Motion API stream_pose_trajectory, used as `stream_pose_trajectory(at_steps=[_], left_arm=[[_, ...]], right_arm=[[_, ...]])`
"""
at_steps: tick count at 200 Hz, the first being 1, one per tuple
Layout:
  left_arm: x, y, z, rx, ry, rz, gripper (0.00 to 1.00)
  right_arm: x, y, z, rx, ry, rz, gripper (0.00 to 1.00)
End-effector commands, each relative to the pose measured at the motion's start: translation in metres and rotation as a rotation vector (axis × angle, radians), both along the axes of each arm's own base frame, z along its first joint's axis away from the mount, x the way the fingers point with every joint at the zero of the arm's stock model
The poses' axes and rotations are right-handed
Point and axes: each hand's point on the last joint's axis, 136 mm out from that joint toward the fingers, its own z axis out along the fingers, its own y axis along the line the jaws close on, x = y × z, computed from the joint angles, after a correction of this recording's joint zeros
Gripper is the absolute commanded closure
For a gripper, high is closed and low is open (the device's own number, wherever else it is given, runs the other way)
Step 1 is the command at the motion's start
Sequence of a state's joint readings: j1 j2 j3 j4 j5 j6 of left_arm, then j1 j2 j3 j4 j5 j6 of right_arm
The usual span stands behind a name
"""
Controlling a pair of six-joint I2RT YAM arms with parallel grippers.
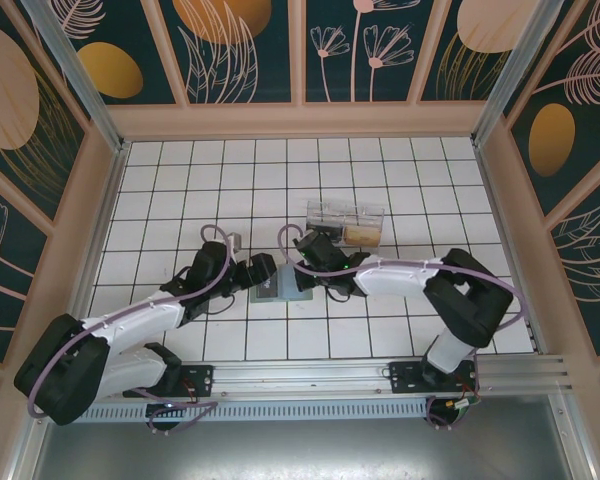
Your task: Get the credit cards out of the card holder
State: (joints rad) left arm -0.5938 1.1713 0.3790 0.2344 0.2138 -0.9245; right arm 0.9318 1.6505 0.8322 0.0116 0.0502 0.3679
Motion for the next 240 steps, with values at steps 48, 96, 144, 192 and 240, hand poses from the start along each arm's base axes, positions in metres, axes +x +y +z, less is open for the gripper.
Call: stream_pose_trajectory(at_steps=[48,96,144,192,240], left_arm=[[-0.008,0.003,-0.02,0.017,0.046,-0.022,0.11],[-0.006,0.015,-0.021,0.076,0.033,0.015,0.29],[-0.004,0.035,-0.036,0.189,0.059,0.078,0.73],[-0.005,0.032,-0.048,0.202,0.083,0.056,0.94],[0.0,0.021,-0.041,0.164,0.06,0.019,1.0]], right_arm=[[-0.003,0.005,-0.016,-0.036,0.032,0.017,0.95],[-0.009,0.03,0.006,0.139,0.092,0.017,0.94],[-0.012,0.05,0.025,0.318,0.191,-0.028,0.96],[-0.014,0.063,0.031,0.453,0.32,-0.106,0.9],[-0.016,0.064,0.009,0.418,0.421,-0.162,0.86]])
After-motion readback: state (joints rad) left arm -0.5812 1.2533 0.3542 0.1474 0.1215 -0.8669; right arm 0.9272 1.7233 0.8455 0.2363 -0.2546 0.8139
